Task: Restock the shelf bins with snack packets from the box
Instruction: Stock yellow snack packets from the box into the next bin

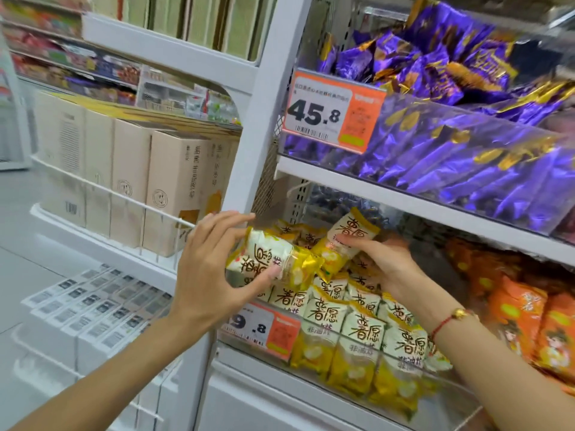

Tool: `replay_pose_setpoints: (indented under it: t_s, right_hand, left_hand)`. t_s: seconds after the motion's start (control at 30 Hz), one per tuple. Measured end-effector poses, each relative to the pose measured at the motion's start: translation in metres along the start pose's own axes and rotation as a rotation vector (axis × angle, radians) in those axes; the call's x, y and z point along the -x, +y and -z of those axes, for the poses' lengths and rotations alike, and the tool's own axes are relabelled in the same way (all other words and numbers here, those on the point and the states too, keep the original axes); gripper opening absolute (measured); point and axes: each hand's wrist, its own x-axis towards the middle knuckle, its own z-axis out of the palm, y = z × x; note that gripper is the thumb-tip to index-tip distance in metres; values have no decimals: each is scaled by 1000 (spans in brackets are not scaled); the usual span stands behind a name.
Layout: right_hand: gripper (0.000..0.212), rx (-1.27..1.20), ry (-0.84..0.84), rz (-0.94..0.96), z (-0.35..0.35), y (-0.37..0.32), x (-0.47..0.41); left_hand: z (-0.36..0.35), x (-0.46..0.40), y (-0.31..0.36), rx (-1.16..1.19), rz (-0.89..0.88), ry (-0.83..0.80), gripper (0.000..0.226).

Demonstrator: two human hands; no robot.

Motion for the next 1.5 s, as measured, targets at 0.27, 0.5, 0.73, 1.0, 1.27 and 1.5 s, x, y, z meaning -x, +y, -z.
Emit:
replay_pose_setpoints:
  t_s: [0.27,0.5,0.73,1.0,1.27,1.5]
  right_hand:
    - [64,212,-162,163,-39,0,3]
    - [70,-5,-250,-79,-19,-9,-19]
    - [28,-243,-123,-45,-15,-8,-48]
    - [49,-172,-62,78,-64,-12,-90]
    - [49,270,-140,193,-93,-6,-104]
    - [43,415,-10,263,-97,-2,-103]
  left_hand:
    - [-12,4,-4,66,78,24,55]
    - [-18,8,-7,133,132,35,52]
    - [-21,10,-7,118,138,45,51]
    - [-21,9,-6,127,145,56,52]
    - [-21,9,-5,116,140,51,51]
    - [-21,9,-5,112,143,49,50]
